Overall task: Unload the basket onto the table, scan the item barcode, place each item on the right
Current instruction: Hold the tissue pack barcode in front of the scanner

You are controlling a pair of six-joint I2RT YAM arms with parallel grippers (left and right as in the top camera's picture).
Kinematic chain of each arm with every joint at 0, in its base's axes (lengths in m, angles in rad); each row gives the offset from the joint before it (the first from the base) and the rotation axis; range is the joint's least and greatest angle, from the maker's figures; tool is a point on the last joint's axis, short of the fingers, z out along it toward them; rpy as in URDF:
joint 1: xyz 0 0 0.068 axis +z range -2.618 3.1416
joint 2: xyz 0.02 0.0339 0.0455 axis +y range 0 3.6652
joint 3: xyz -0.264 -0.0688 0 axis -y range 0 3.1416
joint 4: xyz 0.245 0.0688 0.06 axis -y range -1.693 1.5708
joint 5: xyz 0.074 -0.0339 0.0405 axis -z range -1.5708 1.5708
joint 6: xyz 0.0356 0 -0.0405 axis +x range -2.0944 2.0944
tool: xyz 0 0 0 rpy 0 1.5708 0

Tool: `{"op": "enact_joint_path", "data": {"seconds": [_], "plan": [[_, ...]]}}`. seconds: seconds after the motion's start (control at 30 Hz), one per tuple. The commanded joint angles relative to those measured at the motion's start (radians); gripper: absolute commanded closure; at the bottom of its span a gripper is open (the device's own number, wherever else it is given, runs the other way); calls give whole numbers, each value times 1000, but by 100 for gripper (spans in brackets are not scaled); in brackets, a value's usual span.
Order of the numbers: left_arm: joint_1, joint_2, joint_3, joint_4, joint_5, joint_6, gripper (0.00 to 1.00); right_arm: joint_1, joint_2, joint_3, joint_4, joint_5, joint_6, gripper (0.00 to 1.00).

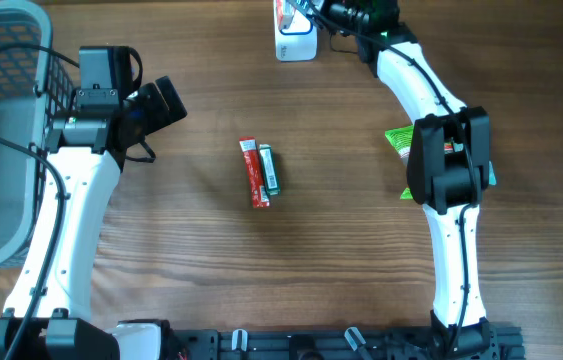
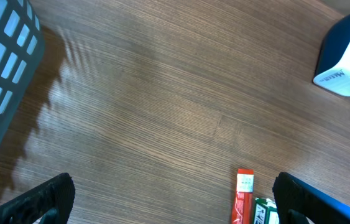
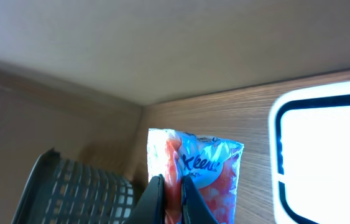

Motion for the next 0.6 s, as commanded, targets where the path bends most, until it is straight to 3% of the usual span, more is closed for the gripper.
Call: {"op": "enact_joint_path", "data": {"seconds": [0.0, 0.43, 0.57], "plan": [[6, 5, 7, 1, -13, 12, 0, 2, 37, 5, 5, 54, 24, 96], [6, 5, 7, 1, -13, 12, 0, -2, 78, 4, 36, 97, -191, 96], [6, 5, 7, 1, -13, 12, 0, -3, 78, 4, 84, 108, -185, 96]]}}
